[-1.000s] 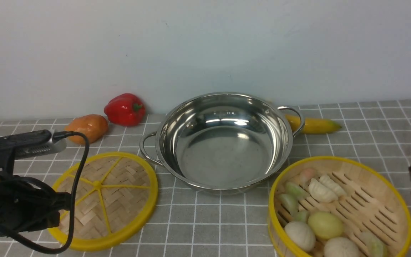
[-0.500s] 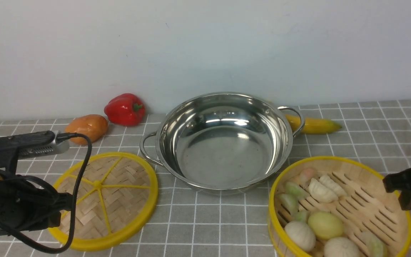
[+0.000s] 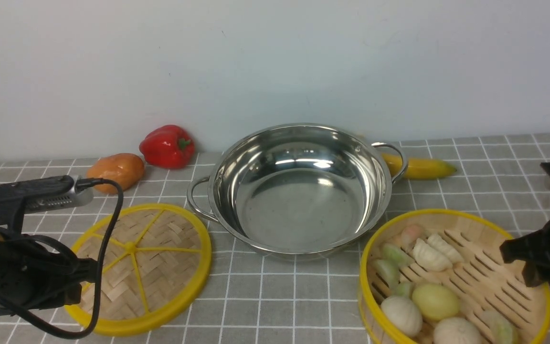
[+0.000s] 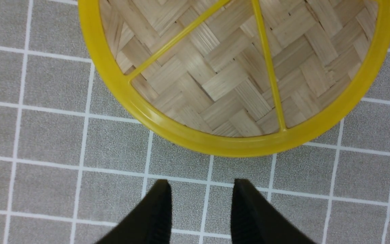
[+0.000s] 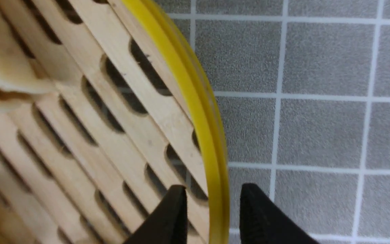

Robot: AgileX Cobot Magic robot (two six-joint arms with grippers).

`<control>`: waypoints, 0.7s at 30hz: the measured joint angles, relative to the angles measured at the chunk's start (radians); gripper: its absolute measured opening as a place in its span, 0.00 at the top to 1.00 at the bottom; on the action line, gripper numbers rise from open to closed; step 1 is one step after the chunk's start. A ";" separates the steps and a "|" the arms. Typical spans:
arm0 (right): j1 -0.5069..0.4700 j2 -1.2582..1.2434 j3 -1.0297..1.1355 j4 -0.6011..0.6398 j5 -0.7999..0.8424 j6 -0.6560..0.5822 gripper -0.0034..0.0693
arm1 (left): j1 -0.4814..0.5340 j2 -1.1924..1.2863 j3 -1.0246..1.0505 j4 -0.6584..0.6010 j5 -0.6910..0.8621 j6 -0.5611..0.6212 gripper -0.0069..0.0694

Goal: Place the steamer in the pot on the grey tablecloth, and put the lid on the steamer.
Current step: 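Reach for and grasp the rim of the bamboo steamer holding the buns with the right gripper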

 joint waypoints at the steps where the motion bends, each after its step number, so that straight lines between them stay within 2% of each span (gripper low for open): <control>1: 0.000 0.024 0.000 0.000 -0.015 0.000 0.62 | 0.000 0.000 0.000 0.000 0.000 0.000 0.59; 4: 0.000 0.054 0.000 0.000 -0.034 0.000 0.62 | 0.000 0.000 0.000 0.000 -0.001 0.000 0.59; 6: 0.000 0.081 0.000 -0.001 -0.044 0.001 0.66 | 0.000 0.000 0.000 0.000 -0.001 0.000 0.59; 9: 0.000 0.082 -0.003 -0.003 -0.035 0.001 0.75 | 0.000 0.000 0.000 0.000 -0.001 0.000 0.59; 11: 0.000 0.084 -0.007 -0.023 -0.010 0.007 0.88 | 0.000 0.000 0.000 0.000 -0.002 0.000 0.59; 17: 0.000 0.073 -0.037 -0.046 0.090 0.003 0.88 | 0.000 0.000 0.000 0.000 -0.003 0.000 0.59; 21: 0.000 0.017 -0.096 -0.057 0.249 -0.004 0.88 | 0.000 0.000 0.000 0.000 -0.003 0.000 0.59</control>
